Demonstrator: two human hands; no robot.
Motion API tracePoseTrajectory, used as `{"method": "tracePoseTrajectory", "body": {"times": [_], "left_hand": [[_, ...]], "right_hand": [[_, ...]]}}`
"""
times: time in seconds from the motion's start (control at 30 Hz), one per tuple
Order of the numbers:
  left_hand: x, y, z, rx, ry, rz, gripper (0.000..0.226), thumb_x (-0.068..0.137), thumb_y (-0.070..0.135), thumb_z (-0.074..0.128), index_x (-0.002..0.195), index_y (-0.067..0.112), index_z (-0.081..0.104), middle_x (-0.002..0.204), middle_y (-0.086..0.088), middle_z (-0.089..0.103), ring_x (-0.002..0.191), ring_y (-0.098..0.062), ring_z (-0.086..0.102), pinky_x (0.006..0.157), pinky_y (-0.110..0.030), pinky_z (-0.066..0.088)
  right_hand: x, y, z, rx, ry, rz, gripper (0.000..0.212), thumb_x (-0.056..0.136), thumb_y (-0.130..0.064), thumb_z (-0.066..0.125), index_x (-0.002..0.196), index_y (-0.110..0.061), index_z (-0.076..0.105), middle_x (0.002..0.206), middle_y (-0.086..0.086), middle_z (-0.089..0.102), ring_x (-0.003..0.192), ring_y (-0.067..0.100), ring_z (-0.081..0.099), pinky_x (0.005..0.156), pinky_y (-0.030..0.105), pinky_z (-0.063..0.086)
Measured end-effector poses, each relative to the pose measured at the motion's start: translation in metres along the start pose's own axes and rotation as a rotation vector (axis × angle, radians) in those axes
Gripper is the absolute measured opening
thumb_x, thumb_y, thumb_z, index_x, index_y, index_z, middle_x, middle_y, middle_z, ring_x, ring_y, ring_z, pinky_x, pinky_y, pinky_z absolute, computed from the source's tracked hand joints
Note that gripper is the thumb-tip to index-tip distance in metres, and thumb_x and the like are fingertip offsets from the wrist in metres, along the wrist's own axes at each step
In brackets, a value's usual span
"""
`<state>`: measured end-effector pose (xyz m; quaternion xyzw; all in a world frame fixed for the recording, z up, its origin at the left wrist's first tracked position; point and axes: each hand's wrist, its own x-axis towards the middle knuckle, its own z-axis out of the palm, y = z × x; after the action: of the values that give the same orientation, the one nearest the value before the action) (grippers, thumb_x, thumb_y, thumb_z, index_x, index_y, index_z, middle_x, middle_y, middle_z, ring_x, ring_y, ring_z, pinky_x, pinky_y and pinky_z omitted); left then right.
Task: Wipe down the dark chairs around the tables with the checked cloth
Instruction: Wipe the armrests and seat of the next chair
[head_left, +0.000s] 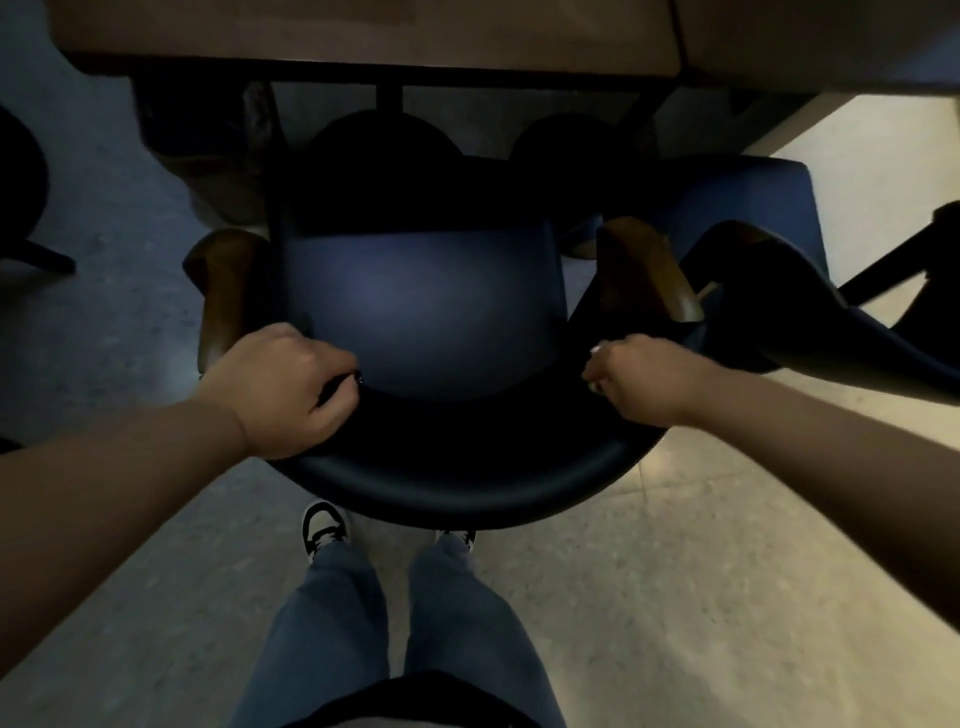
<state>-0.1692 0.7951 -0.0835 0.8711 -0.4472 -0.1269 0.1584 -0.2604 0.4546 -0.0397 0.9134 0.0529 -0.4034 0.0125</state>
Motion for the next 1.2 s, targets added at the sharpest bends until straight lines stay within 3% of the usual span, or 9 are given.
{"method": "tracePoseTrajectory", "body": {"times": [0.27, 0.43, 0.57, 0.7, 0.9, 0.97, 1.03, 1.13, 1.2], "left_hand": [[-0.002, -0.002, 0.004, -0.006, 0.025, 0.005, 0.037, 0.088, 0.034, 0.035, 0.062, 0.017, 0.054, 0.05, 0.003, 0.05, 0.045, -0.022, 0.049, 0.068, -0.032, 0.04], [-0.001, -0.005, 0.005, 0.003, 0.043, 0.008, 0.036, 0.088, 0.034, 0.036, 0.061, 0.019, 0.054, 0.051, 0.005, 0.051, 0.045, -0.02, 0.049, 0.072, -0.032, 0.041], [-0.002, -0.004, 0.006, -0.015, 0.039, 0.021, 0.035, 0.088, 0.034, 0.036, 0.061, 0.021, 0.053, 0.051, 0.006, 0.05, 0.044, -0.019, 0.046, 0.071, -0.034, 0.042], [0.0, -0.004, 0.004, -0.023, 0.044, 0.022, 0.035, 0.088, 0.034, 0.037, 0.06, 0.021, 0.053, 0.05, 0.006, 0.049, 0.043, -0.019, 0.044, 0.07, -0.036, 0.044], [0.0, -0.002, 0.003, -0.036, 0.06, 0.029, 0.033, 0.087, 0.033, 0.038, 0.06, 0.022, 0.052, 0.049, 0.006, 0.048, 0.042, -0.017, 0.041, 0.069, -0.037, 0.045], [0.0, -0.002, 0.003, -0.036, 0.066, 0.022, 0.033, 0.087, 0.033, 0.038, 0.059, 0.022, 0.051, 0.049, 0.006, 0.047, 0.042, -0.017, 0.041, 0.069, -0.037, 0.045], [0.0, -0.002, 0.003, -0.035, 0.066, 0.022, 0.032, 0.086, 0.033, 0.039, 0.059, 0.021, 0.051, 0.049, 0.005, 0.047, 0.043, -0.019, 0.042, 0.069, -0.038, 0.046], [-0.001, -0.002, 0.004, -0.037, 0.068, 0.021, 0.032, 0.086, 0.032, 0.039, 0.059, 0.02, 0.05, 0.049, 0.005, 0.047, 0.042, -0.02, 0.041, 0.069, -0.039, 0.046], [-0.001, -0.002, 0.004, -0.046, 0.067, 0.029, 0.032, 0.087, 0.032, 0.039, 0.059, 0.02, 0.049, 0.049, 0.006, 0.046, 0.042, -0.019, 0.04, 0.069, -0.039, 0.045]], "right_hand": [[0.069, 0.041, -0.01, -0.176, -0.13, 0.089, 0.024, 0.094, -0.019, 0.046, 0.102, -0.012, 0.067, 0.108, 0.011, 0.065, 0.096, 0.028, 0.061, 0.072, 0.03, 0.043], [0.112, 0.041, -0.002, -0.126, -0.248, 0.07, 0.03, 0.098, -0.021, 0.042, 0.112, -0.009, 0.066, 0.113, 0.012, 0.064, 0.094, 0.027, 0.06, 0.077, 0.031, 0.045], [0.134, 0.036, 0.006, -0.107, -0.32, 0.093, 0.032, 0.1, -0.026, 0.04, 0.108, -0.007, 0.065, 0.113, 0.012, 0.063, 0.086, 0.022, 0.051, 0.077, 0.029, 0.042], [0.14, 0.034, 0.011, -0.121, -0.325, 0.121, 0.032, 0.097, -0.028, 0.045, 0.113, -0.008, 0.063, 0.116, 0.013, 0.061, 0.098, 0.026, 0.057, 0.085, 0.03, 0.046], [0.12, -0.001, 0.02, 0.027, -0.267, -0.041, 0.025, 0.095, -0.016, 0.046, 0.095, -0.004, 0.068, 0.092, 0.009, 0.064, 0.08, 0.023, 0.057, 0.067, 0.025, 0.036], [0.119, 0.004, 0.022, 0.082, -0.247, -0.06, 0.025, 0.095, -0.016, 0.046, 0.096, -0.006, 0.069, 0.097, 0.007, 0.068, 0.083, 0.023, 0.061, 0.071, 0.027, 0.043], [0.125, 0.018, 0.015, 0.107, -0.276, 0.046, 0.027, 0.098, -0.016, 0.043, 0.103, -0.006, 0.068, 0.106, 0.008, 0.067, 0.087, 0.022, 0.06, 0.074, 0.028, 0.045], [0.135, 0.023, 0.008, 0.025, -0.312, 0.201, 0.031, 0.099, -0.021, 0.041, 0.116, -0.006, 0.062, 0.118, 0.011, 0.061, 0.099, 0.025, 0.058, 0.083, 0.03, 0.046], [0.14, 0.017, 0.013, -0.031, -0.346, 0.215, 0.032, 0.095, -0.025, 0.043, 0.115, -0.006, 0.059, 0.121, 0.013, 0.058, 0.096, 0.026, 0.056, 0.079, 0.031, 0.045]]}}
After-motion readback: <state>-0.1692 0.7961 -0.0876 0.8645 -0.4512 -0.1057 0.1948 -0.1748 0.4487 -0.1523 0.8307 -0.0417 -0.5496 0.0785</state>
